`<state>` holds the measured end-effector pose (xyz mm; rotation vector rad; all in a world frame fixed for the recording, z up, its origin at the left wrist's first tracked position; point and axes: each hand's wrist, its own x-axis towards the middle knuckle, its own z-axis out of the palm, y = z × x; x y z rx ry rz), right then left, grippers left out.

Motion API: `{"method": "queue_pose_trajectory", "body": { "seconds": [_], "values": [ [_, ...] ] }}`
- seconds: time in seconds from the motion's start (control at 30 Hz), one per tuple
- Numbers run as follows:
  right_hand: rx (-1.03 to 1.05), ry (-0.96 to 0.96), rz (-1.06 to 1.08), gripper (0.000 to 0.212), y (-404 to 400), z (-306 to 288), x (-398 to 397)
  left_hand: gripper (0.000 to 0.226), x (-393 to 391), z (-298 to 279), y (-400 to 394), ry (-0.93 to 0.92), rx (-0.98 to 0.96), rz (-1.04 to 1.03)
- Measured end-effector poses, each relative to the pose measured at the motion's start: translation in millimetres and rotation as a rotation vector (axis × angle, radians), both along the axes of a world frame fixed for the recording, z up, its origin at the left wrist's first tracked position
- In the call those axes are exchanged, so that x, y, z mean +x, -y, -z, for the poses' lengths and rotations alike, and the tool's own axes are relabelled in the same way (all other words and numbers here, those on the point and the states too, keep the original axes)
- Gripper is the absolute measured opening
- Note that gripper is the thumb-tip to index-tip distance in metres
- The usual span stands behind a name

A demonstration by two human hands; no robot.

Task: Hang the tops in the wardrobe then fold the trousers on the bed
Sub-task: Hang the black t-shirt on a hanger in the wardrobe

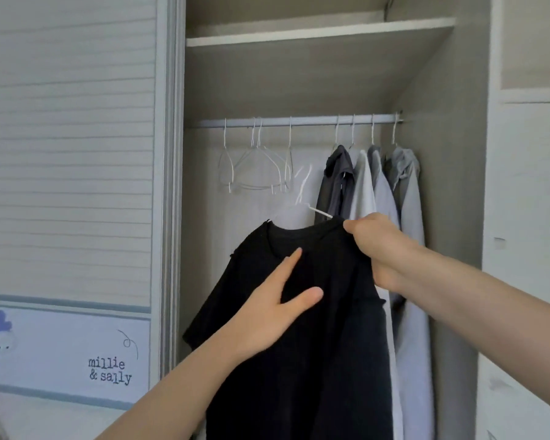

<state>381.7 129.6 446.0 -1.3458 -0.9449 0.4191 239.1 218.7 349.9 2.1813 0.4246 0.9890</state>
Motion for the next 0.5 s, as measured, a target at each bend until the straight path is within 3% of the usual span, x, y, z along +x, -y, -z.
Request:
{"method": "queue_pose_trajectory", "body": {
  "seconds": [0.07, 0.17, 0.23, 0.3, 0.4, 0.5],
  "values": [
    [0.034, -0.124, -0.014, 0.015, -4.4, -14.3, -11.4, 0.09, 12.1, -7.1, 17.2, 0.049, -0.09, 0.136],
    [0.08, -0.163, -0.034, 0.022, -14.0, -30.6, -19.5, 0.104, 19.1, -13.3, 28.9, 0.127, -0.176, 0.218],
    [0.115, -0.221, -0.037, 0.022, -19.8, -39.3, -24.2, 0.111, 18.5, -13.6, 33.9, 0.105, -0.082, 0.174],
    [0.141, -0.153, 0.001, 0.029, -32.2, -48.4, -25.0, 0.118, 18.5, -8.0, 31.6, 0.023, 0.163, -0.025],
    [0.175, -0.171, -0.007, 0.041, -51.1, -59.4, -18.4, 0.098, 23.3, 8.7, 11.1, -0.032, 0.397, -0.343],
    [0.211, -0.116, 0.029, 0.03, -67.7, -69.7, -11.4, 0.066, 31.7, 17.7, -22.1, 0.01, 0.272, -0.417]
  ]
}}
